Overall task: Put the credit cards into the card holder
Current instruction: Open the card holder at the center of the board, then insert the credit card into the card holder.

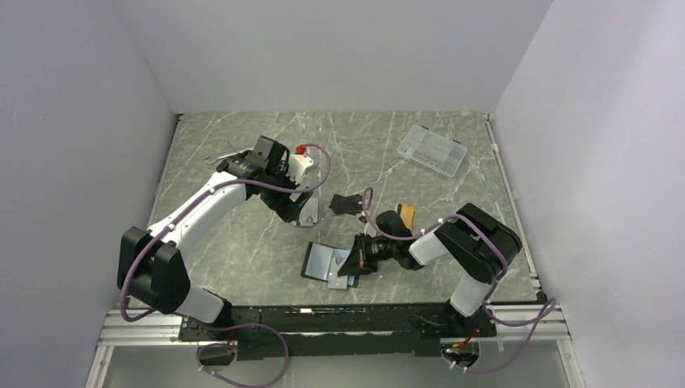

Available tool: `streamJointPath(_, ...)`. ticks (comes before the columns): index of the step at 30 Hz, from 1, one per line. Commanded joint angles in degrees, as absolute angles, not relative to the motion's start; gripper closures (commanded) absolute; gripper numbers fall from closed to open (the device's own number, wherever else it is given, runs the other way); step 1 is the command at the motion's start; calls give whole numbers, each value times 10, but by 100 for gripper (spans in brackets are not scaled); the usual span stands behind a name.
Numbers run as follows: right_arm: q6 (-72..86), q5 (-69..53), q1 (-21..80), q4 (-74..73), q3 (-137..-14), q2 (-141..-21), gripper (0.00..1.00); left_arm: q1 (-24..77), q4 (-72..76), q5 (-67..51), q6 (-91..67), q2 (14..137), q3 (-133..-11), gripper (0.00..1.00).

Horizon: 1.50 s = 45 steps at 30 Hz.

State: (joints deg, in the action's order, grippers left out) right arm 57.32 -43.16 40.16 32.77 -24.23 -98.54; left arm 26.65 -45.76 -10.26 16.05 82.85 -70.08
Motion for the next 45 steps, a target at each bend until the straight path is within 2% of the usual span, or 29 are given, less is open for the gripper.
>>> streamJointPath(1,584,-410,388,368,-205,-985,100,266,-485,-128,118,808,-708,1)
streamJointPath(5,593,-413,379,394,-191,-989,100,263,-488,-145,90,821,-697,1)
streamJointPath(11,612,-417,369,454,-165,-1011,100,264,-517,-332,69,890,-677,1)
streamJointPath(17,644,-426,365,541,-137,-1045,100,264,-468,-445,71,956,-634,1)
streamJointPath(25,649,-436,364,566,-137,-1061,100,269,-384,-479,34,1002,-589,1)
streamJointPath(35,667,-435,362,611,-124,-1074,100,281,-385,-491,42,1062,-582,1)
streamJointPath(39,674,-438,361,632,-121,-1087,100,281,-371,-530,34,1051,-577,10)
streamJointPath(45,672,-441,361,629,-124,-1091,100,279,-343,-570,23,1022,-560,41)
